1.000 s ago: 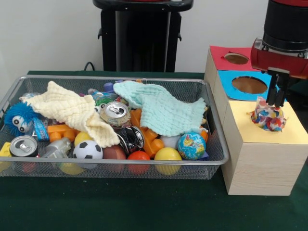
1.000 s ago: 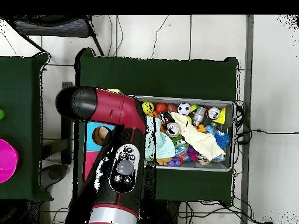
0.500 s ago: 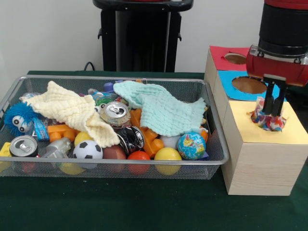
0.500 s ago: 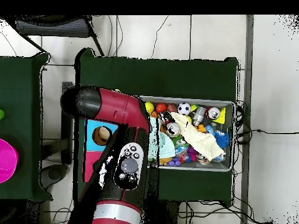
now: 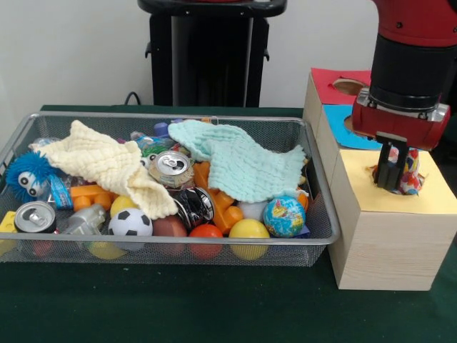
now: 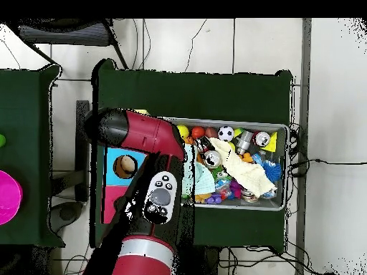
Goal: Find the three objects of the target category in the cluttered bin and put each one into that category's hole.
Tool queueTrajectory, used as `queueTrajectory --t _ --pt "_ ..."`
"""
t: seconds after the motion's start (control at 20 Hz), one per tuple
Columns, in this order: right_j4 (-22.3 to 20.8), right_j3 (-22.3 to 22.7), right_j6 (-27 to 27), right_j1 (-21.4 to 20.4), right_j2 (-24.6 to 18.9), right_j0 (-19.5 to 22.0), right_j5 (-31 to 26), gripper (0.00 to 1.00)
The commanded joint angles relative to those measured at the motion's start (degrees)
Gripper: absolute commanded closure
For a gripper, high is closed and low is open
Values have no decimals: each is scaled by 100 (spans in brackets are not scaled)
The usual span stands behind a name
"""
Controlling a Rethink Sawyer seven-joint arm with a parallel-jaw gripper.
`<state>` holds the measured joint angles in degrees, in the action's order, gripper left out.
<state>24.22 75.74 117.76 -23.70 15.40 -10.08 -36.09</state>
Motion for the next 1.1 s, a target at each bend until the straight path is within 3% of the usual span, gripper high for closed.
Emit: queueTrajectory --t 0.05,0.2,0.45,0.9,1.1 --pt "133 92 1092 245 -540 154 -723 100" --pt "87 31 1045 209 -520 181 -1103 100" --pt "62 82 977 121 -509 188 -1184 100" --pt "201 529 878 -185 -623 234 -773 100" --pt "436 897 734 -298 -965 374 -186 100"
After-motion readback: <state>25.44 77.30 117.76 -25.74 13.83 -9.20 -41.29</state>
